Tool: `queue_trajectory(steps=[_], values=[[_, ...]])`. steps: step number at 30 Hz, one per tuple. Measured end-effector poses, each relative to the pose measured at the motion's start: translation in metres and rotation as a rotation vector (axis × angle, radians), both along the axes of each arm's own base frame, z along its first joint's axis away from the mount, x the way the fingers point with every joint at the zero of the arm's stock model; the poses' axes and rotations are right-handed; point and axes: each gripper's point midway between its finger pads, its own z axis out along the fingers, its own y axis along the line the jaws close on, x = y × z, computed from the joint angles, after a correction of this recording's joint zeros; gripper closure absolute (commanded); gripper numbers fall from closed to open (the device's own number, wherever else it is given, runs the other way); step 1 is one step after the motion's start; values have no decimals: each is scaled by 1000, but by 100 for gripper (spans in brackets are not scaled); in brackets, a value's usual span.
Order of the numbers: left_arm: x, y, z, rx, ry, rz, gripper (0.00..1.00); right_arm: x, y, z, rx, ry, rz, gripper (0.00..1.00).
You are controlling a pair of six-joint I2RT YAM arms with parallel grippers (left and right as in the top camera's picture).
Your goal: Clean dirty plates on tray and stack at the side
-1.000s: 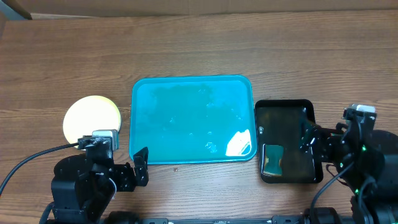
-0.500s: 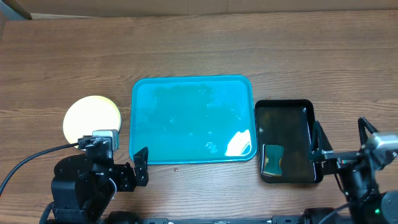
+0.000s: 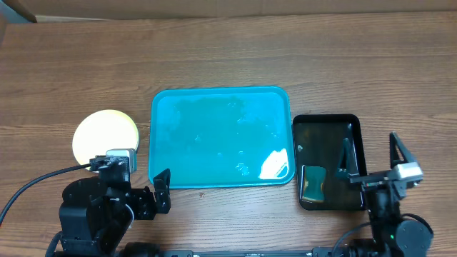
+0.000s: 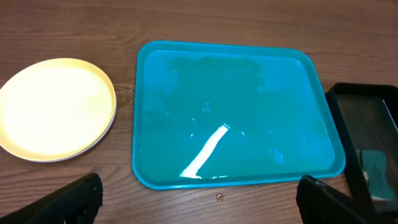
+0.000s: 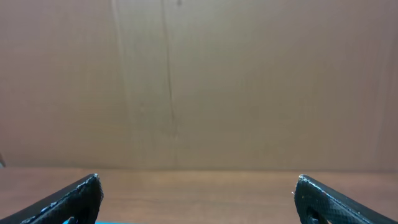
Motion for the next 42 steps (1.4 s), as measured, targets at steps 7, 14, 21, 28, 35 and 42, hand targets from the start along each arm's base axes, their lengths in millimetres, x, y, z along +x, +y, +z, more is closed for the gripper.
queue_trajectory(steps=[7,14,21,28,35,42], values=[[0,0,0,0,1,0,0,14,6,-80,-11,202,32,0],[0,0,0,0,1,0,0,14,8,-87,-9,226,43,0],[0,0,0,0,1,0,0,14,9,-87,-9,226,50,0],[0,0,0,0,1,0,0,14,9,-87,-9,226,50,0],[0,0,0,0,1,0,0,14,9,-87,-9,226,50,0],[0,0,0,0,0,0,0,14,9,-87,-9,226,50,0]])
